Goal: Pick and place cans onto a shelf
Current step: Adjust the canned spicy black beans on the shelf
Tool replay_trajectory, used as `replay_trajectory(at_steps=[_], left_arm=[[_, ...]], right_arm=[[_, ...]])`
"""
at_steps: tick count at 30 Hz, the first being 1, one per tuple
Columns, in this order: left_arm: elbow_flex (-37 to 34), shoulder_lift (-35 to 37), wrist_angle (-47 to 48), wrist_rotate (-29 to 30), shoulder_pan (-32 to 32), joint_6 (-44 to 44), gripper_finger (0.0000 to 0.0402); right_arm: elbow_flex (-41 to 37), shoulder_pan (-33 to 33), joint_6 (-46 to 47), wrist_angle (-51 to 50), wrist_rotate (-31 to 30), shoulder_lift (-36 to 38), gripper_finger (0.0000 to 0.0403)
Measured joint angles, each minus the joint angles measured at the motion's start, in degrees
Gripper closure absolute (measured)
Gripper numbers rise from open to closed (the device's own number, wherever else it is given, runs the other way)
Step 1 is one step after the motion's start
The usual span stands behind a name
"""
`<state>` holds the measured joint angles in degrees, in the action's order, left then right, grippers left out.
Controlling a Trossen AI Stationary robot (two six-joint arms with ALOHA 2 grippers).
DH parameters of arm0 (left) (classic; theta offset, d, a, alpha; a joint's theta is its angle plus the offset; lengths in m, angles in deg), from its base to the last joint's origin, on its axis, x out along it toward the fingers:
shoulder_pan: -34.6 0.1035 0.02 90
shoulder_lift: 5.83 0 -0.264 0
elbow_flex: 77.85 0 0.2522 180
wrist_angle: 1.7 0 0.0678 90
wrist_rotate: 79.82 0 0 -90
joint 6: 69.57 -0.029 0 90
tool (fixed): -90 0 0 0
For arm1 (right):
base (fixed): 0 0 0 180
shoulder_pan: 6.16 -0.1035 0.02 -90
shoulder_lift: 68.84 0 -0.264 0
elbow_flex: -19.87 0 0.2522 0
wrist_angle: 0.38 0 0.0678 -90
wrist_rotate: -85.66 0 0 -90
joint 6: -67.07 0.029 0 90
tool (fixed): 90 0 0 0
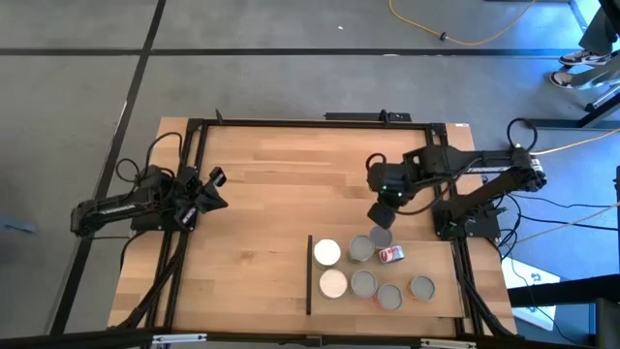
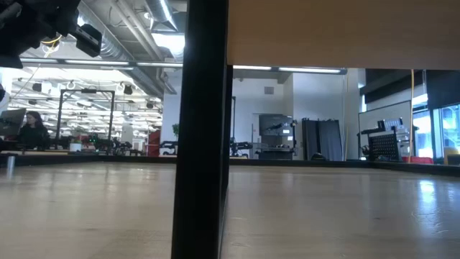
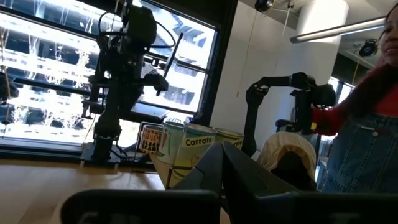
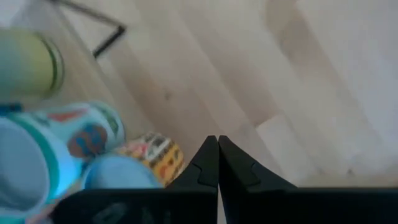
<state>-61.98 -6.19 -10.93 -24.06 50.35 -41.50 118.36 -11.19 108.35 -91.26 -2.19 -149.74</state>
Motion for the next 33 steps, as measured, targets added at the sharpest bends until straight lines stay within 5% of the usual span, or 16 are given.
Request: replay_trajectory(at_steps=[12, 33], left_arm=[[0.00, 0.01, 0.00, 0.02, -0.01, 0.00, 0.0401], [0.00, 0.00, 0.00, 0.07, -0.01, 0.00, 0.0401]], right_arm=[[-7.73, -0.23, -1.38, 10.25, 6.87, -0.04, 0.0402], [-10.95, -3.87, -1.34, 11.49, 13.69, -0.02, 0.0402]])
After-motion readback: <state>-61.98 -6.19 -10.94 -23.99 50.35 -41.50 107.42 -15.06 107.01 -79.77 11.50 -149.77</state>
